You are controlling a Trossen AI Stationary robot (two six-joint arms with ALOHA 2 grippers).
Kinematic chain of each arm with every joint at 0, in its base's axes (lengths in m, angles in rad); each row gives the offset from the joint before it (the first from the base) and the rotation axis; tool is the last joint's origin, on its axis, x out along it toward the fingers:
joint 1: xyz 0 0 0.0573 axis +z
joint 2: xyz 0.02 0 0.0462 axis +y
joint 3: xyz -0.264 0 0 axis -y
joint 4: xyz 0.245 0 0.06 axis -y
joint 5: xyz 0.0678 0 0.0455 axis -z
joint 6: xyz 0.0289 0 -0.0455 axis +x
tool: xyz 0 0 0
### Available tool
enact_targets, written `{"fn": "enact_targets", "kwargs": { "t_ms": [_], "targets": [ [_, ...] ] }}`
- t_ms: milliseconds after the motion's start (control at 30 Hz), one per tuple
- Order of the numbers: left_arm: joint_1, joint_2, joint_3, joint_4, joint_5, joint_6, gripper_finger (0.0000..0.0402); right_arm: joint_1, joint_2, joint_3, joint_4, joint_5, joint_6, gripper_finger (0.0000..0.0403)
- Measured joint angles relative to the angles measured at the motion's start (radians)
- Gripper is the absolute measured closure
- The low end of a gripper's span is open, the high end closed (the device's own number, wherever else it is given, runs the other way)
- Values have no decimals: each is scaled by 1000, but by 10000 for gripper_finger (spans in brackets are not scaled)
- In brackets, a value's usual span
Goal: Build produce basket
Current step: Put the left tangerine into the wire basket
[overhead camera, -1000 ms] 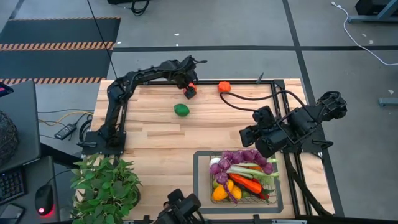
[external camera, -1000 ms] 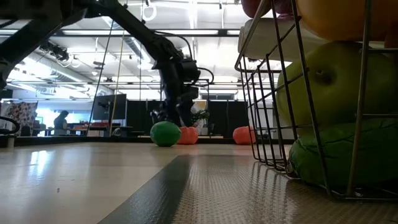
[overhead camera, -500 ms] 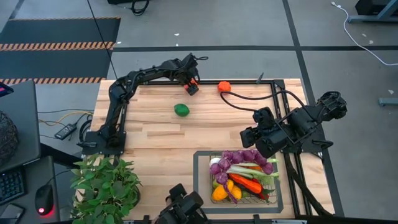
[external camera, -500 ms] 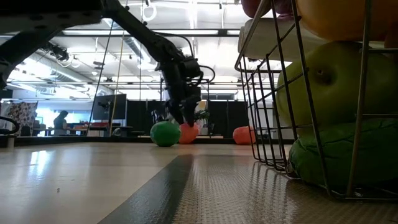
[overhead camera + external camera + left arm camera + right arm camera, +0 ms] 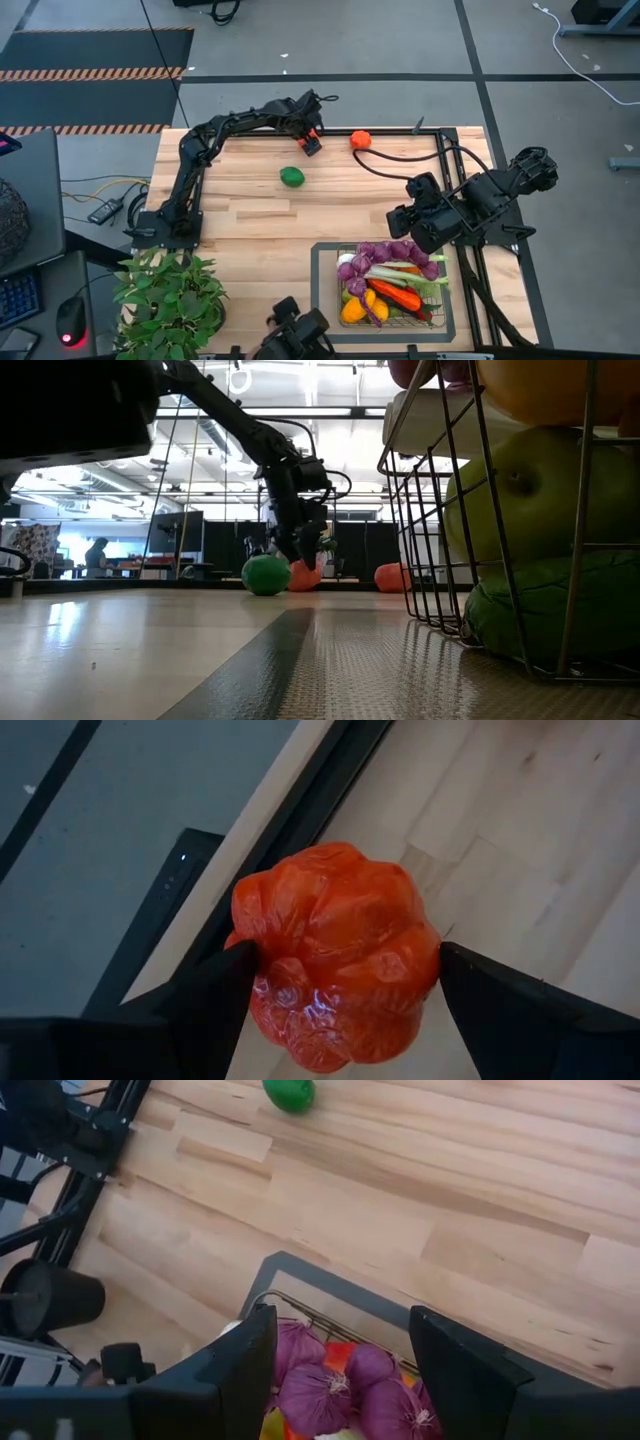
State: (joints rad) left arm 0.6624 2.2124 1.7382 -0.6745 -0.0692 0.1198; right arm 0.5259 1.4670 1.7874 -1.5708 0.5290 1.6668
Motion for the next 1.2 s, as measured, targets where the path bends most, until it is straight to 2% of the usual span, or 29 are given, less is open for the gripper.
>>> {"fn": "enact_targets", "kwargs": {
  "t_ms": [200,500,833,1067,1200],
  "targets": [
    [0,-1,0,-10,-27,22,91,0,0,0,0,-7,-19,169],
    [-2,-42,-7,-51,-48,-10,162,0,0,0,0,-2,-62,169],
    [-20,-78,-7,-204,-20,-64,165,0,0,0,0,10,-121,169],
    [-69,-152,-7,-232,40,-94,162,-23,0,0,0,88,-145,169],
    [-94,-237,-6,-233,105,-168,166,-59,-1,0,0,135,-159,169]
  ]
}}
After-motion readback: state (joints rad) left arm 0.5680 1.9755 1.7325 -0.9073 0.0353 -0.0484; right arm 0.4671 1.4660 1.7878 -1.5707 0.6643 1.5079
